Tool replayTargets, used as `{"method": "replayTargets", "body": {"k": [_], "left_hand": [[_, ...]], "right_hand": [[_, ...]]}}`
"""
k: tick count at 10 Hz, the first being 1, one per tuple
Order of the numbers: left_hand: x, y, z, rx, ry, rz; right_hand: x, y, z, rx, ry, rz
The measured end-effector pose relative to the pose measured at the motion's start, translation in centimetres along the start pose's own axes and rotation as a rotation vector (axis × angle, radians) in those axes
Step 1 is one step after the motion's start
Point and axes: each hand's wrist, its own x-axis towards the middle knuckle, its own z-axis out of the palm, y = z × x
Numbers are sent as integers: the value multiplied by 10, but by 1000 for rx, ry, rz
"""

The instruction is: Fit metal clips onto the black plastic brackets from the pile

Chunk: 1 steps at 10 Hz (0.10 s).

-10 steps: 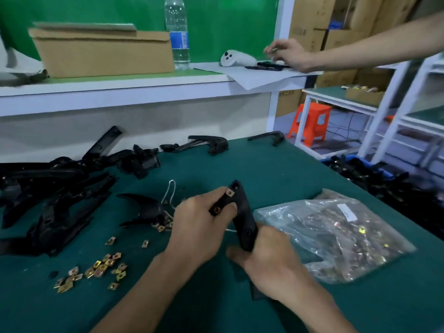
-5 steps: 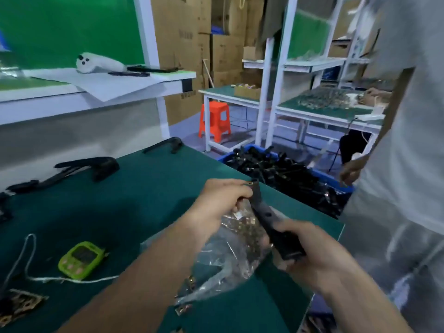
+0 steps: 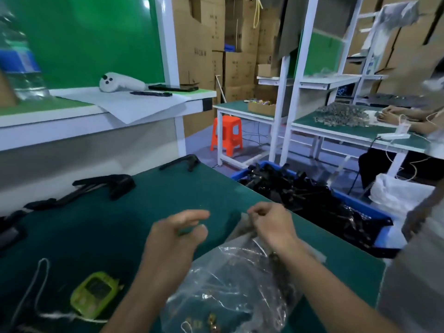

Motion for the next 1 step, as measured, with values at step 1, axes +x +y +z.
{"method": "replayTargets", "body": {"k": [1], "left_hand": [[-49,-16,-46,110,261,36]], "right_hand": [[-34,-21,3,12,-22,-112]]}}
